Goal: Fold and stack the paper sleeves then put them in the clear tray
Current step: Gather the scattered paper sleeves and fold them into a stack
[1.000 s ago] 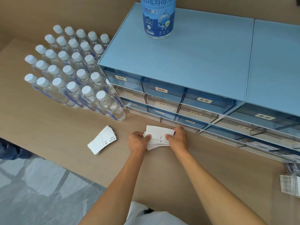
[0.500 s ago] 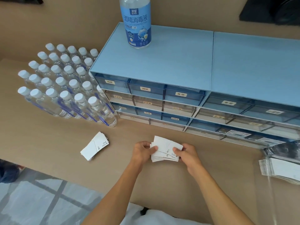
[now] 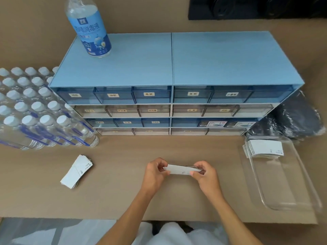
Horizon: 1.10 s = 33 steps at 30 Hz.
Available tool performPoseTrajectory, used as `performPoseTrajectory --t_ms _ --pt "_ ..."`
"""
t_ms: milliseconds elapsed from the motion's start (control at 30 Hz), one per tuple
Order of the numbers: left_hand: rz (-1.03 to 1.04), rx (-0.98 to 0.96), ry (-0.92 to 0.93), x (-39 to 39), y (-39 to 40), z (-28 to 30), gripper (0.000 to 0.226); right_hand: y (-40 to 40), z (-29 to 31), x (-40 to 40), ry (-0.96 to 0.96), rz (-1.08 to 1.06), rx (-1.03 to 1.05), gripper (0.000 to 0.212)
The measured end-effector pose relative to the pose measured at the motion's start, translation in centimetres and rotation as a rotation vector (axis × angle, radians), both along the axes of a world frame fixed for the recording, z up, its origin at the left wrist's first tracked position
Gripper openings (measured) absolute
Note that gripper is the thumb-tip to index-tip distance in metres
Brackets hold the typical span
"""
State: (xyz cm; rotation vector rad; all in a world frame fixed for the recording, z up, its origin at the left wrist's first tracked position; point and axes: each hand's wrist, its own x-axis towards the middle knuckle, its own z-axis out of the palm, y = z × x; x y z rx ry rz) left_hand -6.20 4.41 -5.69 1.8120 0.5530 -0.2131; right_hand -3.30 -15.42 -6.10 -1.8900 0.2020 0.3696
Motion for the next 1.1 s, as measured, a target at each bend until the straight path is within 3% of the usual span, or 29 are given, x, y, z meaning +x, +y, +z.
performPoseTrajectory --t_ms 967,1100 --pt "0.052 0.084 0.027 -3.3 -2.4 -0.3 0.035 -1.7 -1.9 -3.3 0.081 0.022 0.1 0.035" --pt "0.109 -0.048 0.028 -3.7 -2.4 0.2 0.027 -1.9 -2.2 -3.6 0.091 -0.037 0.172 0.017"
